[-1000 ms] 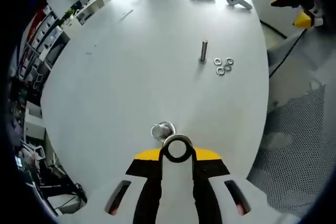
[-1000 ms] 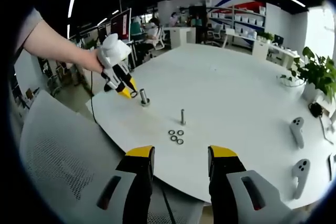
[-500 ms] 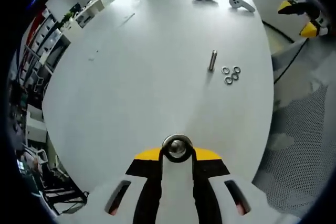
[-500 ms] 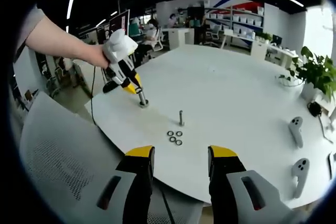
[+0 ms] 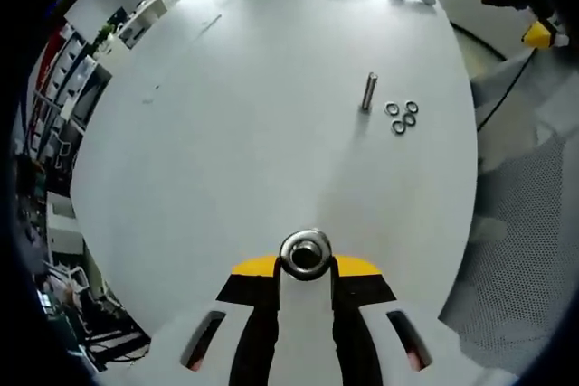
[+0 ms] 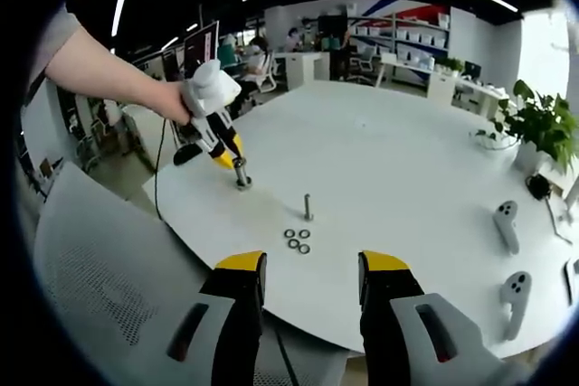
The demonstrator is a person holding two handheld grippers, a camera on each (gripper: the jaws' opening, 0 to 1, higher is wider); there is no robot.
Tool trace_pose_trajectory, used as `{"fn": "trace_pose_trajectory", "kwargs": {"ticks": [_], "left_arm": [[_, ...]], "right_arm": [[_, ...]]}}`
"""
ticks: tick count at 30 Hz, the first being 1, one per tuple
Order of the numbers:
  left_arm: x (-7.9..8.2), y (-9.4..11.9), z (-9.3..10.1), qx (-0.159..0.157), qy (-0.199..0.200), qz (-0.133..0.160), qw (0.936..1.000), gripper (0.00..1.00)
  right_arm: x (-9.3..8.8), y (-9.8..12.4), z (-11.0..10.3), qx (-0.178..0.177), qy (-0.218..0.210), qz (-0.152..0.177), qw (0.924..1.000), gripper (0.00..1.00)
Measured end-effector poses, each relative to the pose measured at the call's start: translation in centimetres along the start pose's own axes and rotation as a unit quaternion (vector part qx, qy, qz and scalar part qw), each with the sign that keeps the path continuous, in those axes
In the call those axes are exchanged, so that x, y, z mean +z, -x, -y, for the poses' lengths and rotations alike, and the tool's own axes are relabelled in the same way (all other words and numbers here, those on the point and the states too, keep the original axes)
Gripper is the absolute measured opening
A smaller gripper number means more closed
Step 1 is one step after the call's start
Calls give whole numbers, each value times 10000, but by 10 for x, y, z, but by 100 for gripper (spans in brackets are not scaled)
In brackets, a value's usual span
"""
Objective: Place the washer onto the threaded stud by aligning its center hole with the stud, sliding it down to the base, and recovering from edge contact or off-axis alignment until the washer reaches the visible bottom stop.
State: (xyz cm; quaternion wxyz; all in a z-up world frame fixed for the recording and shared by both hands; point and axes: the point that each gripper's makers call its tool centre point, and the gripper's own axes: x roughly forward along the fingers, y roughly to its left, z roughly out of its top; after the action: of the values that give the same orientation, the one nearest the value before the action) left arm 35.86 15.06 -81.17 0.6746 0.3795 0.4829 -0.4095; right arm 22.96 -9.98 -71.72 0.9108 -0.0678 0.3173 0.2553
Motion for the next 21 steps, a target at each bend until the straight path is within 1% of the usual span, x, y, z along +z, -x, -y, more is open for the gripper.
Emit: {"fn": "trace_pose_trajectory", "kwargs": {"ticks": [5, 8, 15, 18, 20, 21], "left_arm": [[-3, -6, 7, -39, -9, -110, 9999, 19], [-4, -7, 8, -48, 40, -114, 9999, 19], [-9, -24, 15, -93, 85, -210, 9997, 19], [-9, -30, 16, -104, 165, -188, 9996, 19], [-9, -33, 17, -92, 147, -142, 9997, 19], [-10, -34, 17, -85, 156, -165, 9997, 19]], "right_arm": [[-1, 0, 0, -5, 16, -28, 10000, 43], [0, 0, 1, -27, -2, -16, 10000, 43], [-2, 0, 2, -49, 7, -47, 10000, 43], [-2, 0, 3, -59, 2, -50, 10000, 43], [-2, 0, 3, -61, -5, -56, 10000, 43], [-2, 0, 3, -60, -1, -58, 10000, 43]]}}
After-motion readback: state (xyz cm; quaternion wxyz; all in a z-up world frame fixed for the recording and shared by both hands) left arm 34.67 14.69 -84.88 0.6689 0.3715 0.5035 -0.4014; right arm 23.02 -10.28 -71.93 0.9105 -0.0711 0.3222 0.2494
